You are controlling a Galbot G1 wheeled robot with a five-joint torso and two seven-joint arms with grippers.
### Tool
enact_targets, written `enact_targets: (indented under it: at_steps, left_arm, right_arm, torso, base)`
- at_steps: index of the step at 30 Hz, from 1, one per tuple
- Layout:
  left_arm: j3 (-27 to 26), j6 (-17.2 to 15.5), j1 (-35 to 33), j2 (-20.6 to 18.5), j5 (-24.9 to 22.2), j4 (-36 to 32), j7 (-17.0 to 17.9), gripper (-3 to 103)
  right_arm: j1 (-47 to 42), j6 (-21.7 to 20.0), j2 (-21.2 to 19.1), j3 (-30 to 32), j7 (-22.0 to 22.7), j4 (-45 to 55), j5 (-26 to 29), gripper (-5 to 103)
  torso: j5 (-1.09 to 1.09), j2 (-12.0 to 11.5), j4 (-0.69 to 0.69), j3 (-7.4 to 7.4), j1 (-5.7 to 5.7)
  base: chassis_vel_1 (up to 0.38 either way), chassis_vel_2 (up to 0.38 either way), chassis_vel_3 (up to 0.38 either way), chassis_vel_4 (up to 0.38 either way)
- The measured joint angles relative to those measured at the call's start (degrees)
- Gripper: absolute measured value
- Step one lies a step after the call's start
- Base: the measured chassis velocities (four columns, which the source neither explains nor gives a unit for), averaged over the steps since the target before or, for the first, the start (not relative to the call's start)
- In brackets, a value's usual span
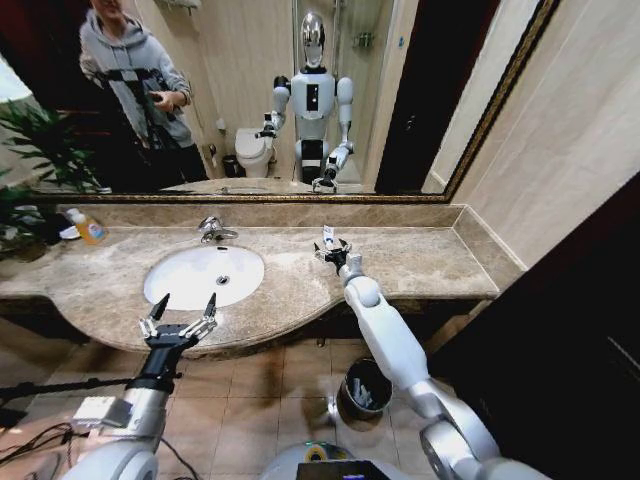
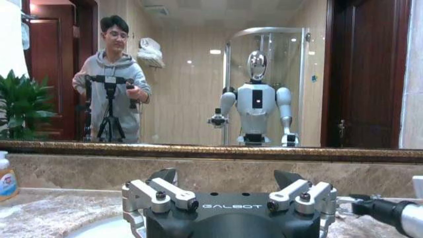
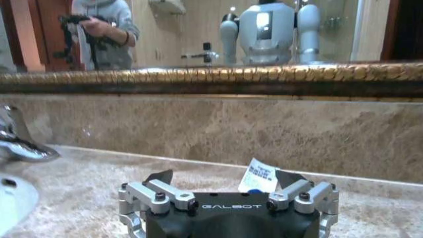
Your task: Pick up the trash from the sink and place it in the trash bin.
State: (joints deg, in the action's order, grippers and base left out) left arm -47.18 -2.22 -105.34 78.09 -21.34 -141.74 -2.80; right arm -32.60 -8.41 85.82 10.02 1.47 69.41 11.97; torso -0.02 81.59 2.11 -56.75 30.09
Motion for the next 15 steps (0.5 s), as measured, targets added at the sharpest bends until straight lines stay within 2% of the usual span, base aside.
enact_targets:
  at_steps: [7, 13, 15]
  left_arm:
    - [0.00, 0.00, 0.00, 0.00, 0.00, 0.00, 0.00, 100]
    - [0.00, 0.00, 0.00, 0.00, 0.00, 0.00, 0.00, 100]
    - [0.00, 0.00, 0.00, 0.00, 0.00, 0.00, 0.00, 100]
  right_arm:
    - [0.29, 1.70, 0.41, 2.56, -0.21, -3.50, -4.05, 100]
    - [0.70, 1.15, 0.12, 3.93, 0.70, -5.44, -2.35, 101]
    - [0.99, 1.14, 0.26, 3.96, 0.60, -6.29, -1.76, 99]
  torso:
    - [0.02, 0.00, 0.00, 0.00, -0.01]
    - [0.04, 0.01, -0.01, 0.00, -0.01]
    - [0.03, 0.01, 0.00, 0.00, -0.01]
  base:
    - [0.000, 0.000, 0.000, 0.000]
    - [0.000, 0.000, 0.000, 0.000]
    - [0.000, 0.000, 0.000, 0.000]
